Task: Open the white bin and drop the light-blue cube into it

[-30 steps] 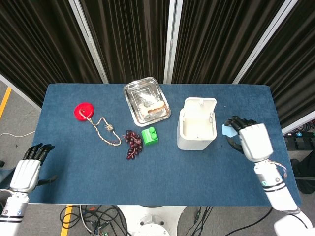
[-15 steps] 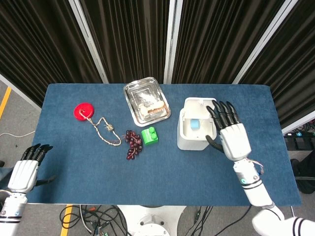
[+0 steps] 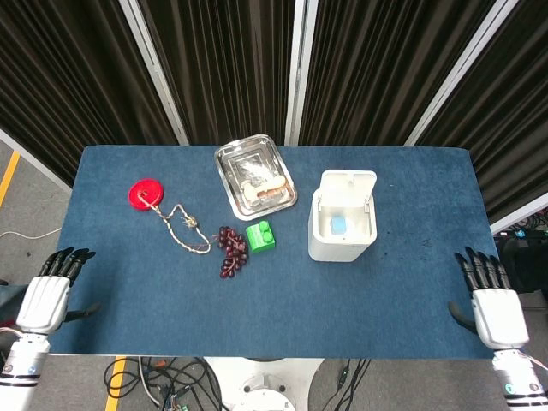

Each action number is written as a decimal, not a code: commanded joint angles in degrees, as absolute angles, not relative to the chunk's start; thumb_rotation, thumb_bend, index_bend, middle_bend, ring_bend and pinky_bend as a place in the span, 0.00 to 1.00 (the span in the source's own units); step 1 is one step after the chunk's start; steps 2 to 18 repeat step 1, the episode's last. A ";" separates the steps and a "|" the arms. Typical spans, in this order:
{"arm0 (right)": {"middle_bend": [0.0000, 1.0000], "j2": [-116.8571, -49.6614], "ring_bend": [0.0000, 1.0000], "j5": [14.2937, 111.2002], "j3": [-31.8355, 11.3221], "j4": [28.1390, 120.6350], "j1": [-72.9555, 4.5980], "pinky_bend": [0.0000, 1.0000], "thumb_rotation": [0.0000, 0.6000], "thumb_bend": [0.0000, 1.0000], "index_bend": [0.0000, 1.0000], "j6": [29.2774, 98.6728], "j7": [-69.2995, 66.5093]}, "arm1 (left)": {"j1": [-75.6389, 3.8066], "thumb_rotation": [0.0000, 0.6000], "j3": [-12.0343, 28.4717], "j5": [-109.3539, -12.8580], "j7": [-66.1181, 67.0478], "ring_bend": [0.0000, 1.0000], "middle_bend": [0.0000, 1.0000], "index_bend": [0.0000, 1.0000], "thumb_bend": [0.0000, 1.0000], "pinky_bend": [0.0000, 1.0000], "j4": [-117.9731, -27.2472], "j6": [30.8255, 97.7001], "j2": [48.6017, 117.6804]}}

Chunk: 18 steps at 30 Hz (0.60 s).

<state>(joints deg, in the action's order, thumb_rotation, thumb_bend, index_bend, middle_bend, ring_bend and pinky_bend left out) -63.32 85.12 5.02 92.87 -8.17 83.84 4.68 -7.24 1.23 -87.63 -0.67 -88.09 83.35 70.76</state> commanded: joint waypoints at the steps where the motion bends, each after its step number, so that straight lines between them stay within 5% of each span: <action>1: 0.00 -64.15 0.00 84.15 4.75 91.07 -7.26 0.00 1.00 0.19 0.00 83.57 5.91 | -7.28 1.00 1.27 -87.64 -0.62 0.07 0.13 0.17 0.05 0.11 -88.09 83.36 70.78; 18: 0.00 -64.15 0.00 84.15 4.75 91.07 -7.26 0.00 1.00 0.19 0.00 83.57 5.91 | -7.28 1.00 1.27 -87.64 -0.62 0.07 0.13 0.17 0.05 0.11 -88.09 83.36 70.78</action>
